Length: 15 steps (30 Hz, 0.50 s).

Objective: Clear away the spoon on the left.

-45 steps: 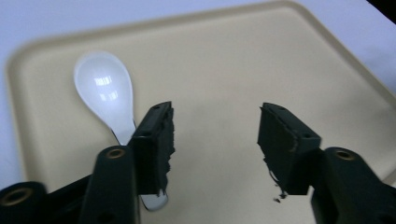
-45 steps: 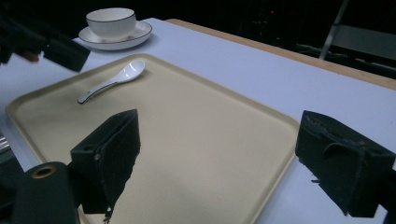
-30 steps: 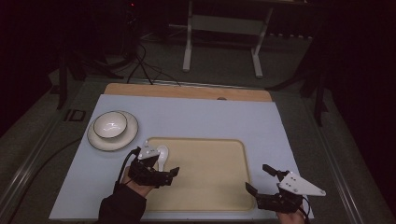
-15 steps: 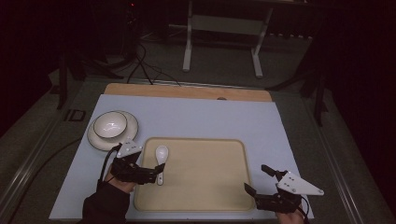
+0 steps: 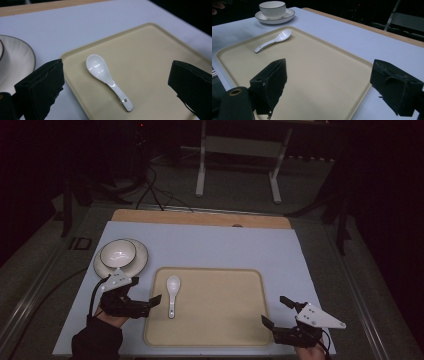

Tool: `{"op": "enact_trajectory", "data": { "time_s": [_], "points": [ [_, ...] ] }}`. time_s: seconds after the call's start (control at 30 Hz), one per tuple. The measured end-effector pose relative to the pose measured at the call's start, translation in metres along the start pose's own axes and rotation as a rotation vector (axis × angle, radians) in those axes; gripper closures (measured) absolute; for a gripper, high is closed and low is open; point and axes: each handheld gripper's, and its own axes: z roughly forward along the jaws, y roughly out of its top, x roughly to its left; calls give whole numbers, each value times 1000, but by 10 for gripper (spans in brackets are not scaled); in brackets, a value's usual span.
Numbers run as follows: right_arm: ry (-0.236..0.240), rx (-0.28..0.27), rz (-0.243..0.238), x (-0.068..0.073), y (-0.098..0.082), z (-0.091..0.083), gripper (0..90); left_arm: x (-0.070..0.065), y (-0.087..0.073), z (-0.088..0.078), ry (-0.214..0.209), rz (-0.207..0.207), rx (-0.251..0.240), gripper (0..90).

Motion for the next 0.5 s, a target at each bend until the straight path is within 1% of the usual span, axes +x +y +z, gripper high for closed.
{"op": "enact_trajectory", "data": {
  "time_s": [0.03, 0.13, 0.17, 0.3, 0.37, 0.4, 0.43, 0.47, 0.5],
  "points": [
    [0, 1, 0, 0, 0, 0, 139, 1, -1, -1, -3, -3, -4, 12],
    [0, 3, -1, 0, 0, 0, 139, 4, -8, -5, 14, -2, -3, 11],
    [1, 2, -2, 0, 0, 1, 139, 4, -8, -5, 14, -2, -3, 11],
    [2, 2, -6, 1, 0, 1, 139, 9, -17, -12, 28, -1, -28, 11],
    [1, 1, -7, 1, 0, 1, 139, 12, -22, -14, 40, -8, -43, 11],
    [0, 2, -7, 1, 0, 0, 139, 13, -24, -15, 45, -17, -43, 12],
    [0, 2, -7, 1, 0, 0, 139, 13, -24, -15, 45, -17, -43, 12],
    [0, 2, -9, 1, 0, 0, 139, 16, -28, -15, 59, -29, -49, 11],
    [0, 2, -10, 1, 0, 0, 139, 18, -31, -14, 64, -31, -45, 12]
  ]
}}
